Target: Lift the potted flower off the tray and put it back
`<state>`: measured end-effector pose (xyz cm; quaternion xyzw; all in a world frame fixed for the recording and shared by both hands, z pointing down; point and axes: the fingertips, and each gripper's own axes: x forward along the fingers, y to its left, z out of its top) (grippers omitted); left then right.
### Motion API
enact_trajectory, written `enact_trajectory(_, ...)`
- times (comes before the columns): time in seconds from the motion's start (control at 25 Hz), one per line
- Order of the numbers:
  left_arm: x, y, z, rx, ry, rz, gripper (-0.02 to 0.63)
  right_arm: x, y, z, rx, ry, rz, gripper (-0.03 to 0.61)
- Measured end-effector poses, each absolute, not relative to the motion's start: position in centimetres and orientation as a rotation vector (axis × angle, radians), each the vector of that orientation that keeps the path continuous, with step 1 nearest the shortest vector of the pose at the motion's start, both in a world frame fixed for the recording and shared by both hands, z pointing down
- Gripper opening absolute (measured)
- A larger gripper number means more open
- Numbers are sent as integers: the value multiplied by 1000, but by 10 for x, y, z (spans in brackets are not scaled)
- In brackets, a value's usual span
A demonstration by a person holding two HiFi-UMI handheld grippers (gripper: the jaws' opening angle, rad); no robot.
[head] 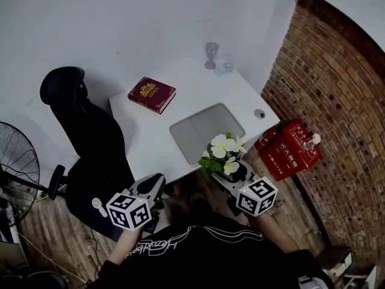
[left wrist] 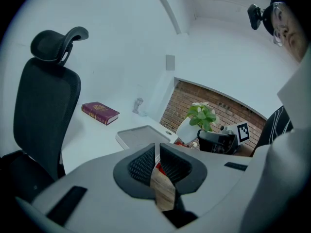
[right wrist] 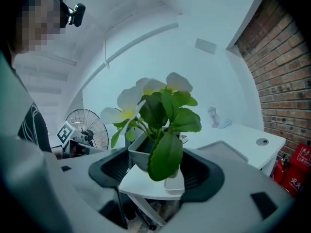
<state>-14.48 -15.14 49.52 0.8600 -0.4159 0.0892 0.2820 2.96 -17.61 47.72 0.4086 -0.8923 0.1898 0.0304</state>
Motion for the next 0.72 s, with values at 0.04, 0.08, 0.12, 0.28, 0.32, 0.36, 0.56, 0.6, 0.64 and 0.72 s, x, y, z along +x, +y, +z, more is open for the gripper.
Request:
enact_trajectory(0.04, -145, -149, 496, 2303, -1115, 242, 52, 29, -175, 478, 1255, -2751, 587, 333)
enact_trajectory(0.08, -145, -148, 496, 2301, -1119, 243, 52, 29, -174, 478, 1251, -2752, 591, 333)
enact_trajectory(0.12, -147, -147, 495, 2297, -1126, 244, 52, 29, -174, 479, 1247, -2755, 596, 333)
enact_trajectory(0.28, -151, -150, 495, 2277, -1148, 234, 52, 26, -179, 478, 1223, -2762, 604, 333)
enact_trajectory(0.32, -150, -152, 494, 2278, -1151, 235, 52, 26, -182, 476, 1218, -2767, 599, 333)
enact_trajectory(0.36, -150, -155, 494, 2281, -1153, 237, 52, 26, -186, 474, 1216, -2773, 592, 333)
enact_trajectory(0.56, -144, -165, 492, 2274, -1161, 231, 52, 31, -202, 469, 1203, -2782, 586, 333)
enact_trajectory(0.6, -143, -168, 491, 2270, -1165, 229, 52, 32, -205, 468, 1199, -2782, 583, 333)
enact_trajectory(0.64, -142, -171, 491, 2268, -1169, 228, 54, 33, -209, 467, 1194, -2782, 577, 333)
enact_trajectory(0.72, -138, -177, 488, 2266, -1176, 222, 52, 36, -217, 465, 1184, -2780, 564, 333)
